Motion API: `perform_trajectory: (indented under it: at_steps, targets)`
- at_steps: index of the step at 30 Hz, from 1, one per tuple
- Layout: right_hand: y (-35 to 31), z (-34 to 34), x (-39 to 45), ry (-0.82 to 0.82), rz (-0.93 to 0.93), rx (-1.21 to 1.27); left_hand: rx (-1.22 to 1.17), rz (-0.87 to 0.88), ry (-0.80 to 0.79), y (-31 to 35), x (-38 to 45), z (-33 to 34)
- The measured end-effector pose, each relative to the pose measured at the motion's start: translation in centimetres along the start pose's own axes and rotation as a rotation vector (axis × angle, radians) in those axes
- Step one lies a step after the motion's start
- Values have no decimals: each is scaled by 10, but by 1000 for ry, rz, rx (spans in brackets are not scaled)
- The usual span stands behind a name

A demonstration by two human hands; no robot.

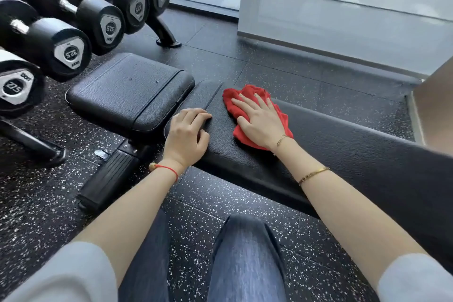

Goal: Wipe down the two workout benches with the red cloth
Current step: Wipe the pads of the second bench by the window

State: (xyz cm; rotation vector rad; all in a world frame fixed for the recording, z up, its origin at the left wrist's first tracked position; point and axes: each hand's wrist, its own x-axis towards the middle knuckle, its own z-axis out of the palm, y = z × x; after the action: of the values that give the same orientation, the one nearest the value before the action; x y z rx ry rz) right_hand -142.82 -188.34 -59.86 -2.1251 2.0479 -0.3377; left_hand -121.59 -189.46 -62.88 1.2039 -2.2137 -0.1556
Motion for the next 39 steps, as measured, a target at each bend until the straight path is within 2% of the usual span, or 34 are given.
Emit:
perform_trajectory:
  at_steps: [3,10,12,15,17,21,23,25,28,32,35,39]
  targets:
    - [-14,3,23,8,104,-31,-13,-9,-15,-2,0,-1]
    - [-32,10,12,17,142,-3,-41,-7,-72,-9,1,-1]
    - [-43,13,-5,39,137,9,-53,49,-94,-16,2,-4]
    - [-49,16,-37,67,173,31,-53,234,-123,-37,7,-11]
    - [-50,18,-55,122,303,28,-40,319,-137,-56,14,-16]
    - [-59,27,-60,277,696,-60,6,375,-182,-91,28,-24]
    - [-79,30,-47,285,787,-49,7,416,-205,-100,31,-24]
    - [-105,39,-34,278,724,-55,11,426,-203,-102,31,-23]
    - [-144,51,-21,220,511,-48,23,424,-149,-101,30,-22]
    - [-144,50,-31,207,391,-58,-8,437,-124,-108,30,-20]
    - [-115,42,-45,245,472,-74,-37,418,-114,-109,29,-20]
    - [-60,22,-26,239,710,-76,-32,415,-110,-108,27,-19]
